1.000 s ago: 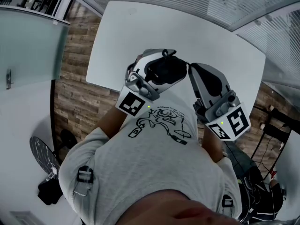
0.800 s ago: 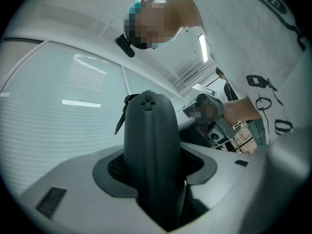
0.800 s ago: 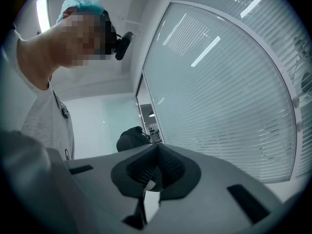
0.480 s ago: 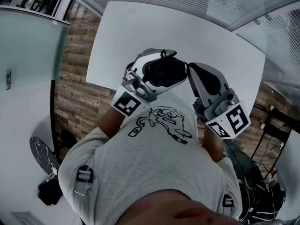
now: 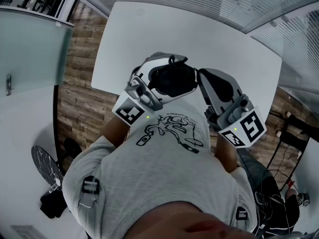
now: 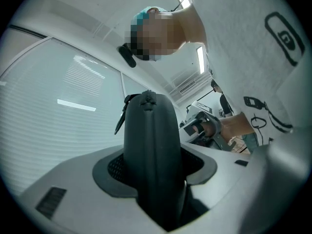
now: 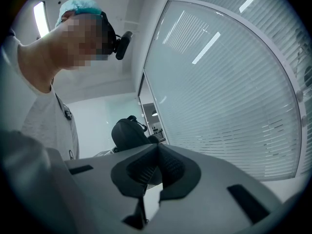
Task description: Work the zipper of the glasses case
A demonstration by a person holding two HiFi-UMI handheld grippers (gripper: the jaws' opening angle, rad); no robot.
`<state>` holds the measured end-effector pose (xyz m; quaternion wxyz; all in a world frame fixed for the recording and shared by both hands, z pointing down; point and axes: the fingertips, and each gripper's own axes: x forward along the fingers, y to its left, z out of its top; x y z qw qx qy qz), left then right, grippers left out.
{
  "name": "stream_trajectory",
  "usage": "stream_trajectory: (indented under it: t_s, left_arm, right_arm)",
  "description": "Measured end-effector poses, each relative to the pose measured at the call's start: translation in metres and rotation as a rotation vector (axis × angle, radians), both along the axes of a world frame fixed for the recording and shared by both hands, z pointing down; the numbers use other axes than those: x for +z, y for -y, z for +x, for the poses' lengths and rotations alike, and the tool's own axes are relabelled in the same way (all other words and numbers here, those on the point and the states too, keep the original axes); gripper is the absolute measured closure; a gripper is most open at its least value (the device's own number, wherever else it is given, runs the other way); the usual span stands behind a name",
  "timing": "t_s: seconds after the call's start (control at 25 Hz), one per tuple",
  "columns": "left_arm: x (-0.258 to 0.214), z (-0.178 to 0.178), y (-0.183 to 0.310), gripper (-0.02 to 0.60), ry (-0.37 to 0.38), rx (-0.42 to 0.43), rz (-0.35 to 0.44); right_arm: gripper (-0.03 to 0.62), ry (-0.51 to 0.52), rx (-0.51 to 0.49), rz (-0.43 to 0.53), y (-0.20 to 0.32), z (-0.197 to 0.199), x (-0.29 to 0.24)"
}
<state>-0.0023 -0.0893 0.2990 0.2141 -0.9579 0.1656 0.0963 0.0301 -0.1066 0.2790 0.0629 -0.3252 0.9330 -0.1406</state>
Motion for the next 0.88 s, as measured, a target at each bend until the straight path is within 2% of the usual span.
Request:
stream_trajectory:
  t_s: [0.16, 0.88]
  left_arm:
    - [0.006, -0.004, -0.004, 0.328, -0.026, 0.019, -0.002]
    - [-0.020, 0.006, -0.013, 0.328, -0.054, 0.139, 0.001]
  right_arm:
    - [0.588, 0.005, -0.014, -0.007, -0.002, 0.003, 0.003]
    - [0.589, 0.014, -0.030, -0.034, -0.003, 0.007, 0.018]
